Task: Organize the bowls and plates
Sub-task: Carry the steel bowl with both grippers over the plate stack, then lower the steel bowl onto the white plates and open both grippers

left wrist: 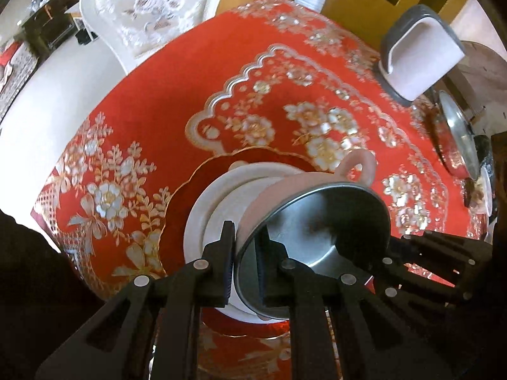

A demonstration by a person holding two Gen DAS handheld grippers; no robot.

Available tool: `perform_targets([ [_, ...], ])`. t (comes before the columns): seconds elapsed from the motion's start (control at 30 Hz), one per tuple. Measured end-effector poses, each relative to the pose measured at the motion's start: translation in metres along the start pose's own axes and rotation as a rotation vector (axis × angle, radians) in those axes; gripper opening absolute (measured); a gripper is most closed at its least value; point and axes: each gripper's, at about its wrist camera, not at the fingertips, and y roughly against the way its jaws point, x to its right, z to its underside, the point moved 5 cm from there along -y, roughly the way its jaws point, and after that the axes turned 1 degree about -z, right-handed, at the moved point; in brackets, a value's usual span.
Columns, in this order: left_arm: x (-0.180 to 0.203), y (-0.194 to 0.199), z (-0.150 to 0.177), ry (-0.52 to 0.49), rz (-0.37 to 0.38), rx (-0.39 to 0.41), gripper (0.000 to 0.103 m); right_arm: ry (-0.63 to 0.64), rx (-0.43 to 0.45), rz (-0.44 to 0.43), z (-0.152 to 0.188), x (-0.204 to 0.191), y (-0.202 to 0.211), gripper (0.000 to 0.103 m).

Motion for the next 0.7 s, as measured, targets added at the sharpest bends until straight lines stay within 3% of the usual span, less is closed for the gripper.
perform_targets([
  [0.2, -0.007, -0.019, 0.007, -0.003, -0.01, -0.024, 0.011, 0.003, -0.021, 0.019, 0.006, -0.003, -0.018, 0.018],
  [0.27, -0.008, -0.023, 0.008, -0.003, -0.014, -0.022, 0.011, -0.002, -0.031, 0.013, 0.007, -0.002, -0.023, 0.022],
  [0.33, -0.011, -0.022, 0.006, -0.001, -0.03, -0.006, 0.011, -0.009, -0.03, -0.004, 0.007, -0.002, -0.021, 0.034],
  [0.4, -0.013, -0.021, 0.004, -0.004, -0.038, 0.005, 0.013, -0.002, -0.016, 0.005, 0.007, -0.002, -0.016, 0.035],
  [0.47, -0.015, -0.018, 0.0, -0.002, -0.047, 0.022, 0.025, 0.0, -0.004, 0.021, 0.006, 0.001, -0.011, 0.035],
  [0.6, -0.017, -0.007, -0.005, -0.016, -0.089, 0.082, 0.038, -0.009, 0.027, 0.019, 0.009, 0.007, 0.005, 0.036],
  [0.67, -0.015, 0.0, -0.008, -0.029, -0.116, 0.11, 0.055, -0.009, 0.055, 0.032, 0.013, 0.009, 0.015, 0.041],
  [0.7, -0.014, 0.005, -0.01, -0.036, -0.12, 0.131, 0.058, -0.013, 0.071, 0.04, 0.014, 0.011, 0.02, 0.044],
])
